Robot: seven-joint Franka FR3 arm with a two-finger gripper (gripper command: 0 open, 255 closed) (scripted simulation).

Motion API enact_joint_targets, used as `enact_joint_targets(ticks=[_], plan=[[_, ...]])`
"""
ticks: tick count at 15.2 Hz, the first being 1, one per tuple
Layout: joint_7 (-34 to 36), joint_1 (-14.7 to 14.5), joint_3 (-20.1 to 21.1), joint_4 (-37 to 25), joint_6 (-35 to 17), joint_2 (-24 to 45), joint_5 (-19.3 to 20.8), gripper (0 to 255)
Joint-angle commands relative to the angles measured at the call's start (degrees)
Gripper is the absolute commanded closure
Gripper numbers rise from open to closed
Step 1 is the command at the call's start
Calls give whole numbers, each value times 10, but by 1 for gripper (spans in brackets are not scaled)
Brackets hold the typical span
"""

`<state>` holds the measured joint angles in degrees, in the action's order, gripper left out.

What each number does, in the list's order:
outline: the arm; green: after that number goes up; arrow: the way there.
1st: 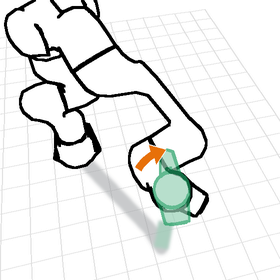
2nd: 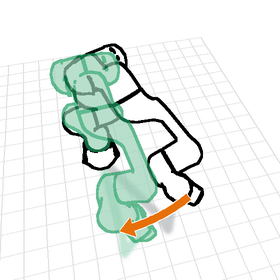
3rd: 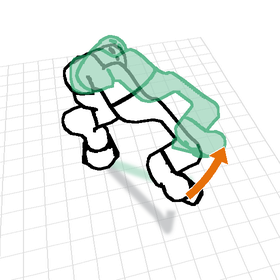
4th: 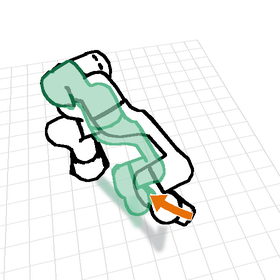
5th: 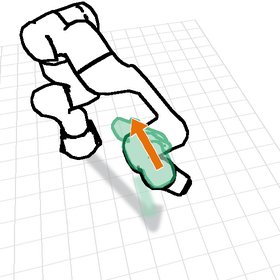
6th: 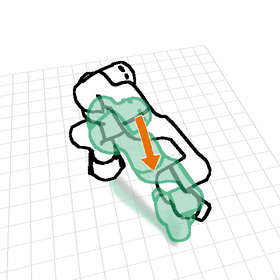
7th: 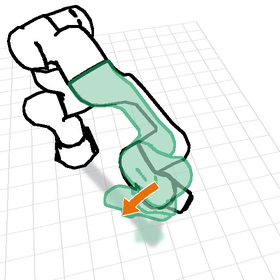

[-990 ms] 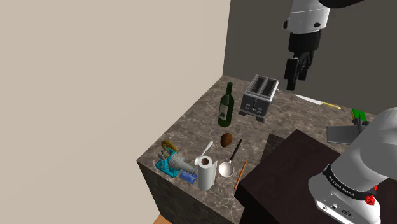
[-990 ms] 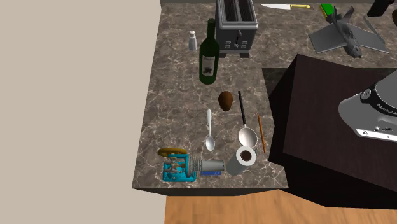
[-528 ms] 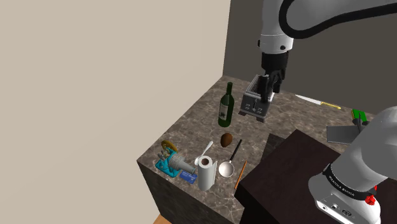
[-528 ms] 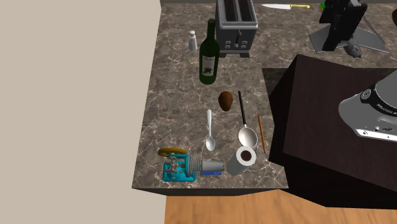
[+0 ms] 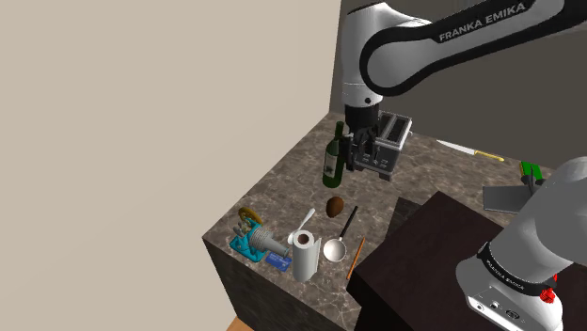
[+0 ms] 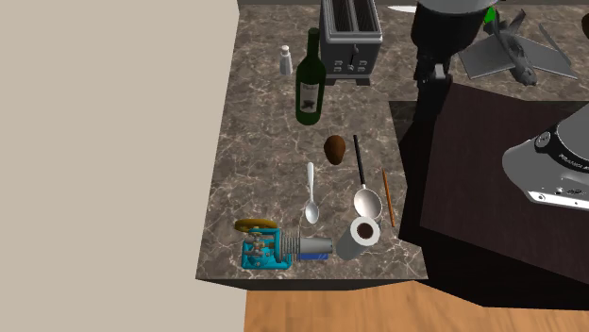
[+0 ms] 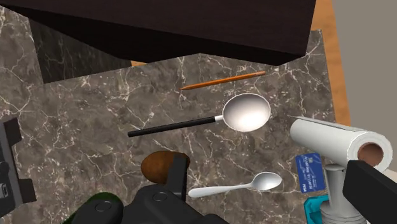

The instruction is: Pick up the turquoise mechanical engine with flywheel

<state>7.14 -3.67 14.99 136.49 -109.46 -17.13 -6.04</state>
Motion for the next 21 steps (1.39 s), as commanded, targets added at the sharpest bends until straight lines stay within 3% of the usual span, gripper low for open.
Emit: enact_joint_targets(ticks=[1,11,21], plan=[[14,-3,12,-12,-33,40,4,0],[97,-29,49,-129,-143,258,71,0],[165,-95,36,-322,-175,479,155,0]])
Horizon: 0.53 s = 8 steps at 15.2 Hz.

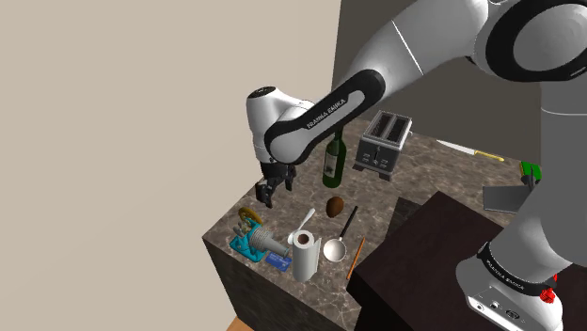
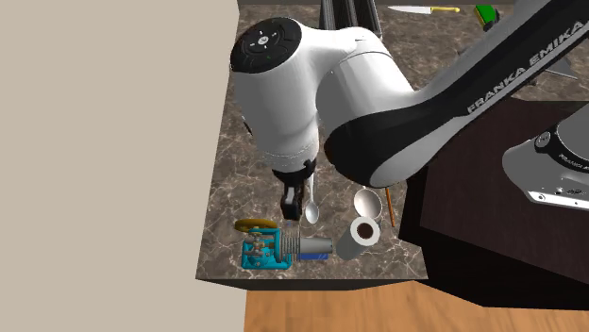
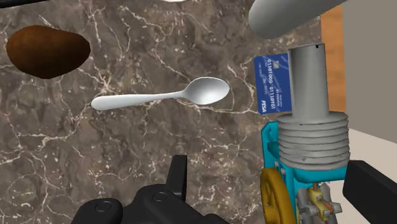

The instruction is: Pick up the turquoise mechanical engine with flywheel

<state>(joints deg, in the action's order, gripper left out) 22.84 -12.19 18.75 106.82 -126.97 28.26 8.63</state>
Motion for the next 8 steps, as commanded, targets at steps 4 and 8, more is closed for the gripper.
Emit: enact_joint_targets(ticks=[4,8], plan=[[21,-43,-14,-127,8,115,30,0],[25,-62,-21,-190,13,169,40,0]])
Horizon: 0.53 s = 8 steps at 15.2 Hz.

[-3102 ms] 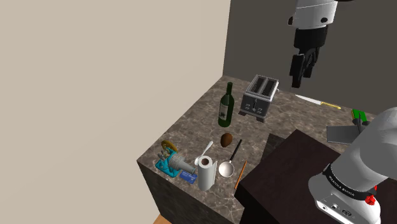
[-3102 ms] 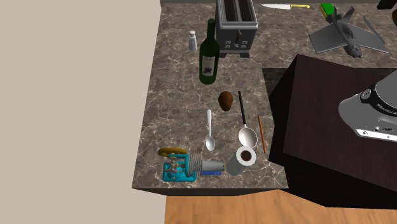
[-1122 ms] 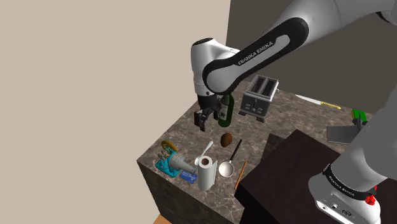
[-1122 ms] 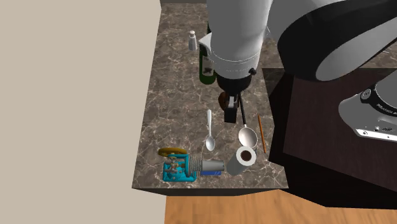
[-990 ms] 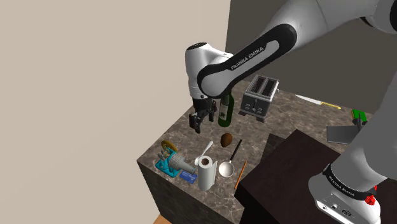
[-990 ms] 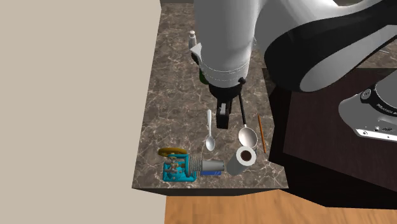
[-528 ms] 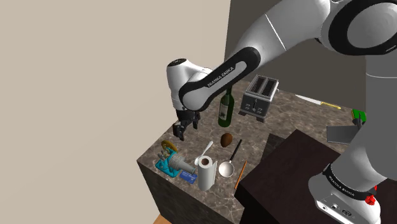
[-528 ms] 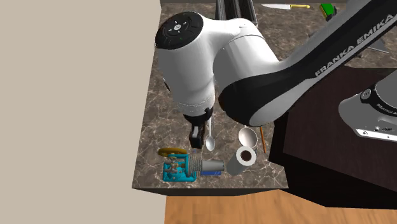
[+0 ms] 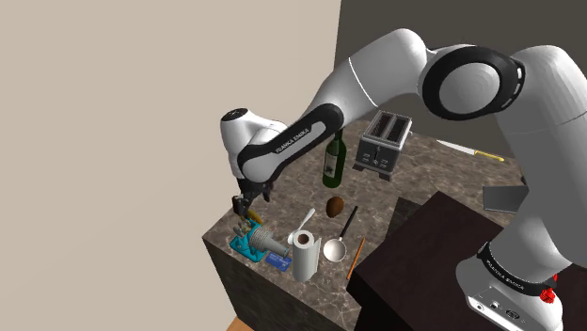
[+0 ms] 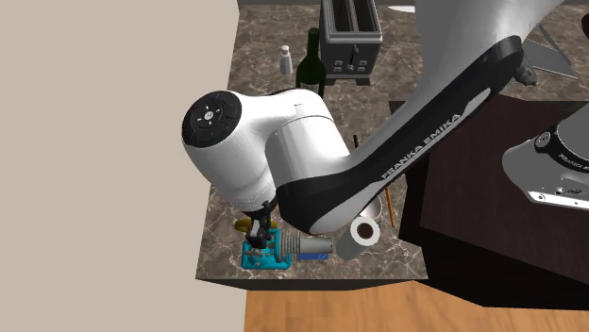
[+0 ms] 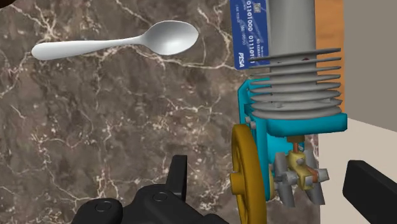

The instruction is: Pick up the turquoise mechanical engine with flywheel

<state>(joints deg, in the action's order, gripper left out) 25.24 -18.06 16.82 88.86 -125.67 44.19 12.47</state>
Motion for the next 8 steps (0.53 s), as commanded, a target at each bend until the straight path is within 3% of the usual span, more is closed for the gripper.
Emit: enact_joint_targets(ticks=[1,8], plan=[[1,-4,-3,-11,-5,15,3,0],[4,-9,-9,-18,-28,46,10,0]])
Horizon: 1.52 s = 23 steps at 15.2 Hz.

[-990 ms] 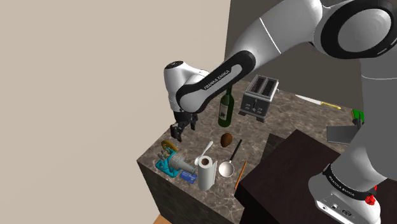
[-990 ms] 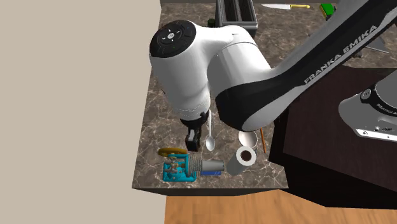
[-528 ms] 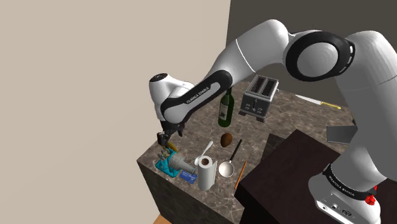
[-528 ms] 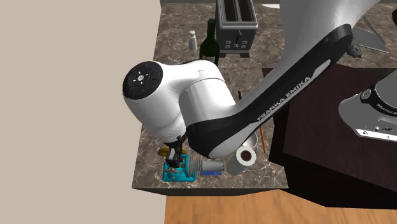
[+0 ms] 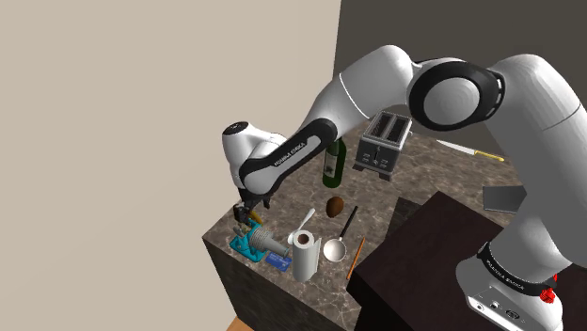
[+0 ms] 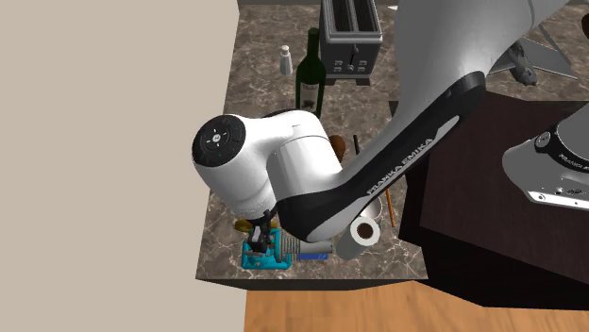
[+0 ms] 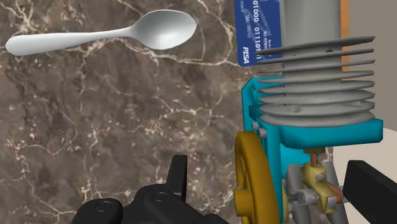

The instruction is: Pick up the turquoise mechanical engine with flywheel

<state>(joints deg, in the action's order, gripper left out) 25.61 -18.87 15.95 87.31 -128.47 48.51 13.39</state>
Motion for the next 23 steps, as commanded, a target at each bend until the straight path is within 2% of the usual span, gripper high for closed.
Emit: enact_joint_targets(ticks=[1,10,23], plan=[[0,-1,-1,-2,-2,3,1,255],[0,-1,0,-2,0,3,0,255],[-6,10,14,6,58,-65,-15,255]])
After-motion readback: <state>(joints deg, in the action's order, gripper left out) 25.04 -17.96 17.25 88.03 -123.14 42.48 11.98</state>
